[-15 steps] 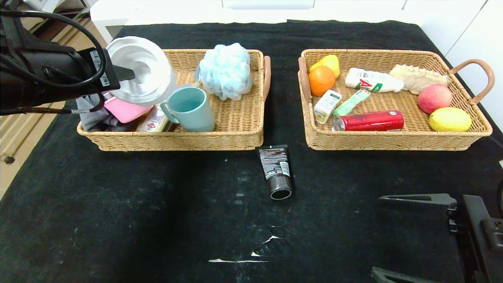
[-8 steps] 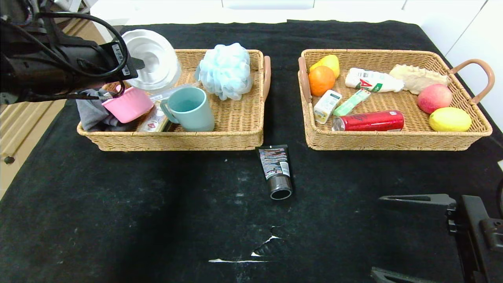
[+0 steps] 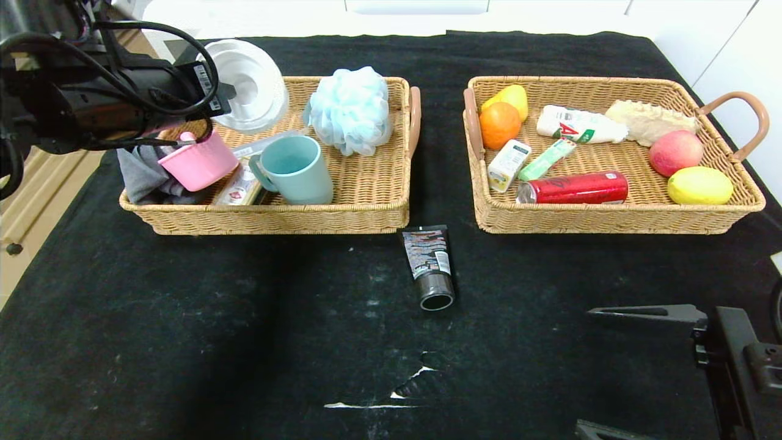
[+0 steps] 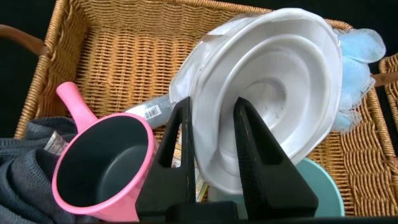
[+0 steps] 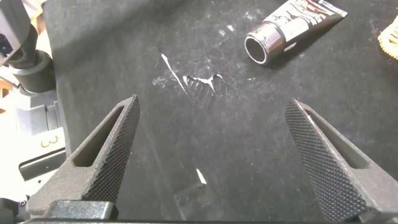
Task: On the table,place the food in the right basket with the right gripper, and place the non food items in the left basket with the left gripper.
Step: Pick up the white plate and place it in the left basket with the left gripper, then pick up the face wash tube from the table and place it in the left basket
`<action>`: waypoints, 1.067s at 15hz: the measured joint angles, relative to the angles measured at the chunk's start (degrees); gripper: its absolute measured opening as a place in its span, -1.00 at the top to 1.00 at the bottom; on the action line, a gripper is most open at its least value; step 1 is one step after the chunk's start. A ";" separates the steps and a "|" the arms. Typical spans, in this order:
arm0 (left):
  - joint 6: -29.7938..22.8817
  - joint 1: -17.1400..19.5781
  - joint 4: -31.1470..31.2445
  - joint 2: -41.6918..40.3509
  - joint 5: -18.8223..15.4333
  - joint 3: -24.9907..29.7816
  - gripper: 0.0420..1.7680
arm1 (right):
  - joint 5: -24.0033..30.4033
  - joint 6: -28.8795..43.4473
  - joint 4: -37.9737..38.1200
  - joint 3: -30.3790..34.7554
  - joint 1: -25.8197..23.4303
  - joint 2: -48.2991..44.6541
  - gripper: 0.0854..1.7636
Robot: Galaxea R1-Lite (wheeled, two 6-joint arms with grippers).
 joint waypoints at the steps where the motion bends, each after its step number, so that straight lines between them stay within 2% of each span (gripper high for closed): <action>1: 0.01 0.00 0.00 0.28 0.00 0.02 0.33 | 0.00 -0.01 -0.02 0.02 0.02 0.05 -0.94; 3: -0.02 0.07 0.02 0.63 0.02 0.22 0.03 | 0.04 0.00 -0.02 0.11 0.06 0.16 -0.94; 7: -0.05 0.17 0.05 0.87 0.13 0.41 -0.36 | 0.09 -0.01 0.02 0.11 0.11 0.28 -0.94; 12: 0.01 -0.35 1.18 -0.07 0.22 1.34 -0.63 | 0.06 -0.06 -0.02 0.09 0.06 0.30 -0.94; 14: 0.00 -1.96 1.27 -1.45 1.46 3.38 -0.70 | 0.09 -0.09 -0.02 0.09 0.09 0.24 -0.94; 16: -0.13 -5.05 1.27 -3.33 3.86 6.41 -0.75 | 0.09 -0.11 -0.02 0.11 0.11 0.20 -0.94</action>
